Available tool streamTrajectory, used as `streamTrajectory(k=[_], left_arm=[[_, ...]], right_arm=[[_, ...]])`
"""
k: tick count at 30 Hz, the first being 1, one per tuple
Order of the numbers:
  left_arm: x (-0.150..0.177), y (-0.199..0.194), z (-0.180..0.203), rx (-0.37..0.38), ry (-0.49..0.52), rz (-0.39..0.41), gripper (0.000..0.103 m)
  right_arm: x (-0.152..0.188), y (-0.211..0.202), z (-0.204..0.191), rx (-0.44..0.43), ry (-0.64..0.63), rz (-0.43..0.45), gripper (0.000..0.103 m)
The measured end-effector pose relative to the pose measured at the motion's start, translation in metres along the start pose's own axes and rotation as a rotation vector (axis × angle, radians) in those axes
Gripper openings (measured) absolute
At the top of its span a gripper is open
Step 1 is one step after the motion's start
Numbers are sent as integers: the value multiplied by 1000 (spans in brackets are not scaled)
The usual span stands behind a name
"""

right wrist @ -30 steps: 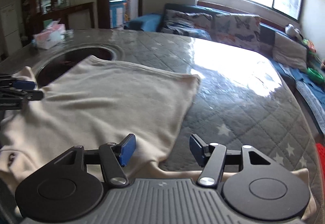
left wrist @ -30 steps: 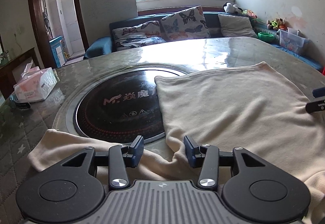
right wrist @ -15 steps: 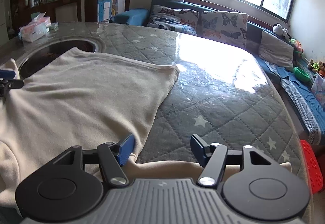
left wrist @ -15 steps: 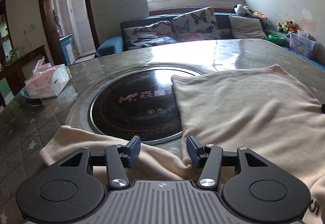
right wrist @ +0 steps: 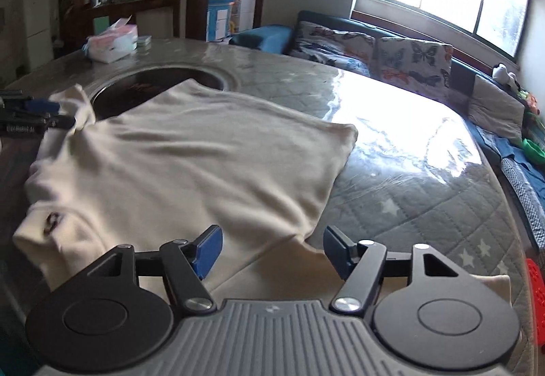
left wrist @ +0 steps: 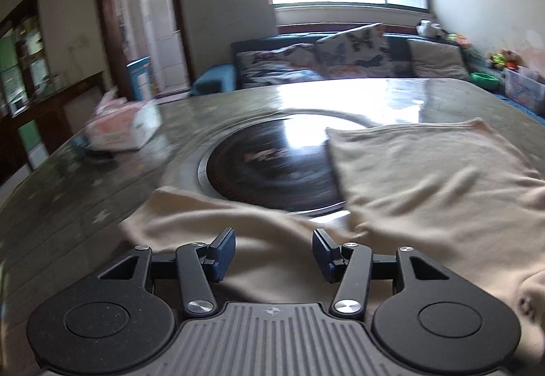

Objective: Fold clothes
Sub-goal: 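Grasp the sweatshirt edge with the left gripper and lift it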

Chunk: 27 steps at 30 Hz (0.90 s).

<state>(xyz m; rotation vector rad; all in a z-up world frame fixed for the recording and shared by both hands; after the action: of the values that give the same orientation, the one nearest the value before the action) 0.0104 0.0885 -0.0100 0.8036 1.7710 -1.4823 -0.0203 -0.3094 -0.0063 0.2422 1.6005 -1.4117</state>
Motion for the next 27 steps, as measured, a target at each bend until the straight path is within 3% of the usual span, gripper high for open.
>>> streamTrajectory(k=[10, 15, 18, 19, 22, 27], left_arm=[[4, 22, -92, -254, -204, -65, 54], [2, 36, -108, -257, -249, -85, 50], [0, 39, -108, -234, -253, -80, 25], [-1, 39, -106, -231, -241, -77, 11], [0, 36, -106, -287, -216, -61, 1], [15, 17, -130, -401, -274, -68, 0]], right_arm=[[13, -21, 23, 78, 74, 11, 73], [26, -24, 50, 154, 153, -3, 73], [34, -26, 62, 185, 190, -10, 73], [36, -26, 64, 193, 197, -14, 73], [42, -24, 72, 212, 213, -26, 73], [49, -21, 80, 214, 240, -35, 75]])
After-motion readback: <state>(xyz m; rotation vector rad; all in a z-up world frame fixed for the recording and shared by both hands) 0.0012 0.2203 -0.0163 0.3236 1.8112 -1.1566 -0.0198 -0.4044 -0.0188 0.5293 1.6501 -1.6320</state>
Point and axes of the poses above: each gripper's, at about its wrist camera, not at the fingertips, and y roughly the way its jaws point, z to its right, x to its underside, the point moved 6 cm from there along y, roughly the way its jaws point
